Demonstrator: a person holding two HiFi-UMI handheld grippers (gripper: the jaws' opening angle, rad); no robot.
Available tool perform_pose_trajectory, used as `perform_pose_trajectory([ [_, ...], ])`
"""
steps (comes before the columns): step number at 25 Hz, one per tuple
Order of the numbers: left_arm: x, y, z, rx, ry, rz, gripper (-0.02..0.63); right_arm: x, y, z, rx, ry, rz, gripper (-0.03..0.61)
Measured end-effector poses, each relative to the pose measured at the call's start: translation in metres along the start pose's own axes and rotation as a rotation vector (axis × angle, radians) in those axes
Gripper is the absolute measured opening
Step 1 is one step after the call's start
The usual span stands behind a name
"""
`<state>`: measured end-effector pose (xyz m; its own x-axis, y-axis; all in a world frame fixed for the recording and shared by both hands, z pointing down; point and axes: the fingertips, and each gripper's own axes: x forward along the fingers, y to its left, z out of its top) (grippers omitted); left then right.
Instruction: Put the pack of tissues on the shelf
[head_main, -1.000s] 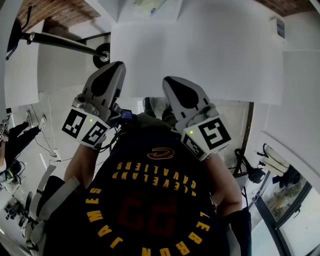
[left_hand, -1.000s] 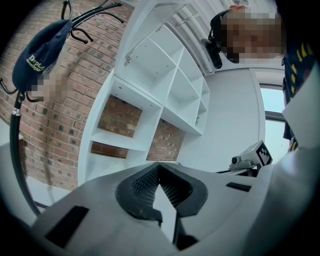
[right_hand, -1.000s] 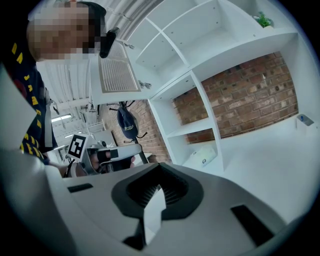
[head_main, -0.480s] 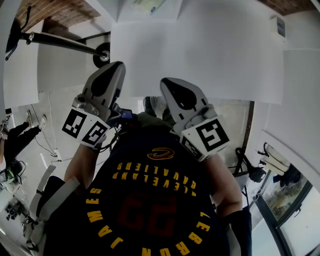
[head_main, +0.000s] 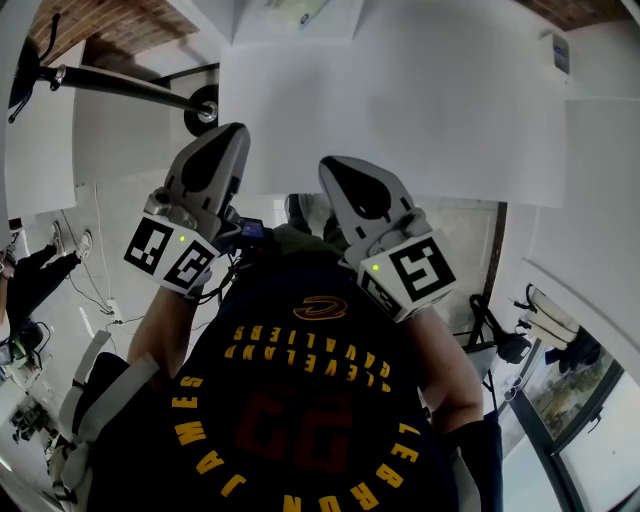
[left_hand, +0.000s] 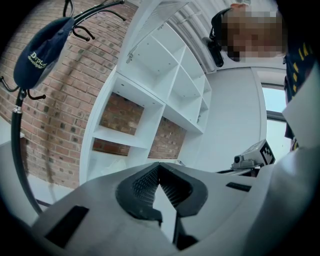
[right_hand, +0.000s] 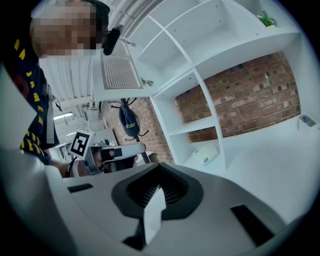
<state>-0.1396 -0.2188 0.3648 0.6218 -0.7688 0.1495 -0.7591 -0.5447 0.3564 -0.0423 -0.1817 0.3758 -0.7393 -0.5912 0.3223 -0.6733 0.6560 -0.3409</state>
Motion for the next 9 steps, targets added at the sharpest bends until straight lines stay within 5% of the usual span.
perform_pose_trajectory([
  [9, 0.0022, 0.0005, -0.0023, -0.004, -0.002, 0.003, 0.003, 0.0003, -0.0033, -0.0007, -0.002, -0.011, -0.002, 0.008],
])
